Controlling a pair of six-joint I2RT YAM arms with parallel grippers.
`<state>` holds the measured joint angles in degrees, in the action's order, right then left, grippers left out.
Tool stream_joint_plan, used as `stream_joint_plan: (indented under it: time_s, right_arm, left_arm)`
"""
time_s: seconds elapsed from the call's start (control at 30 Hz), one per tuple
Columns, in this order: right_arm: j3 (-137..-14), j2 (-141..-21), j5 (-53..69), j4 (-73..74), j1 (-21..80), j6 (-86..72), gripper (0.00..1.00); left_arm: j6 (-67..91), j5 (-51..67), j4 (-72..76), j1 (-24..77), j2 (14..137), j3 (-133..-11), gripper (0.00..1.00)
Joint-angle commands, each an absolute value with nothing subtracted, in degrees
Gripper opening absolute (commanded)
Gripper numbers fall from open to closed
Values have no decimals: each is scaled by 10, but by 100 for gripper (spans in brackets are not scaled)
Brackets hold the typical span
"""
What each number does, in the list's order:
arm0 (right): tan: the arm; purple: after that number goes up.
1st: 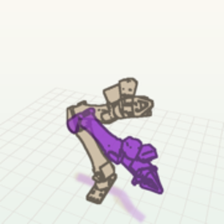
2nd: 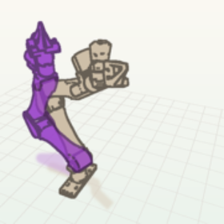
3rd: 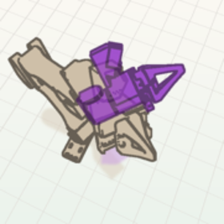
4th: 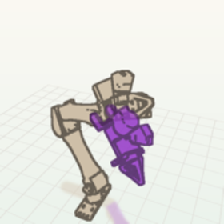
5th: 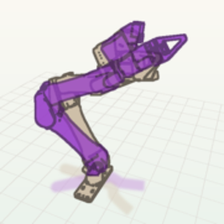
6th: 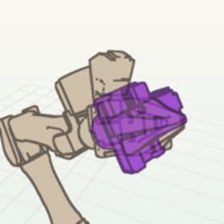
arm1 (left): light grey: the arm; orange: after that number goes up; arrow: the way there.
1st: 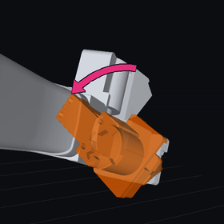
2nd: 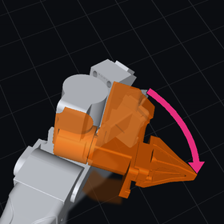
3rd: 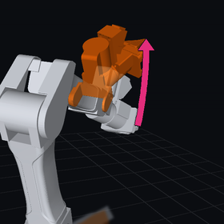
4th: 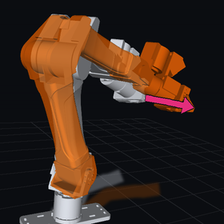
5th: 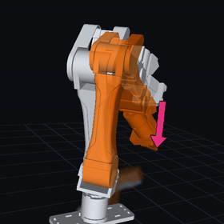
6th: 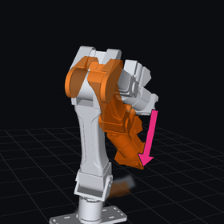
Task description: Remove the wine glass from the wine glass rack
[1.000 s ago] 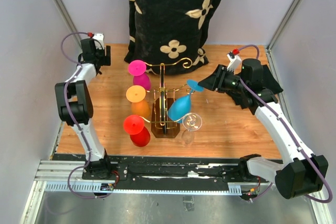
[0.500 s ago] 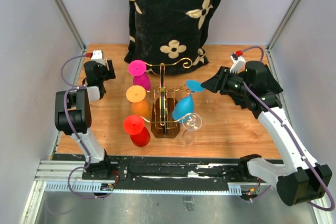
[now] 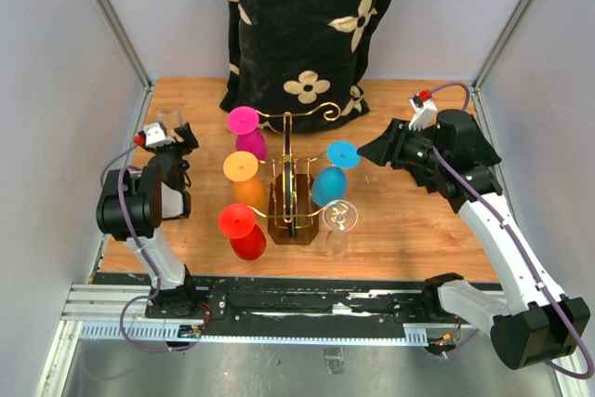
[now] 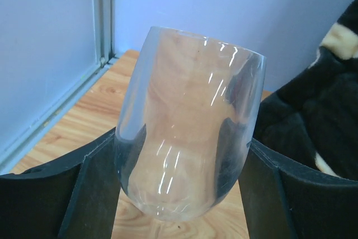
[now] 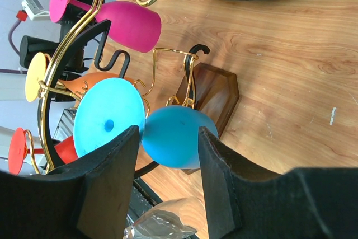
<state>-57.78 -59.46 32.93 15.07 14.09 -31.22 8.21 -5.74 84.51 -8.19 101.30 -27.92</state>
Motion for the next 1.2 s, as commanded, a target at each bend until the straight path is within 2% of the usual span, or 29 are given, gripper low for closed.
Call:
stream_joint_plan:
  time_s: [0.0,0.33,0.5,0.67,0.77,0.9,0.93,1.0,1.17]
  right_arm:
    - [-572,-584,321,162,135,-303,48]
    - [-570,-580,313,168,135,-300,48]
    - [-566,-584,316,163,135,-302,48]
    - [-565,-581,315,163,135,-298,48]
    - [-565,-580,315,163,135,-295,48]
    - [-569,-585,321,161,135,-295,48]
    - [-571,-588,323,161,135,-295,48]
    - [-576,-591,330,161,135,-294,48]
    - [-572,-582,314,164,135,-286,48]
  left_arm:
    - [127,-96,1047,-83,1056,-268,1]
    - [138,-86,1053,-83,1092,-271,1]
    - [139,-73,1053,-83,1090,-259,14]
    - [146,-77,1053,-83,1078,-246,18]
    - [147,-77,1052,-83,1069,-241,26]
    - [151,-81,1053,-83,1051,-229,28]
    - [151,-81,1053,-83,1049,-229,26]
    - [152,-87,1053,-83,1047,-231,2]
    - [168,-79,1053,-83,1030,-231,0]
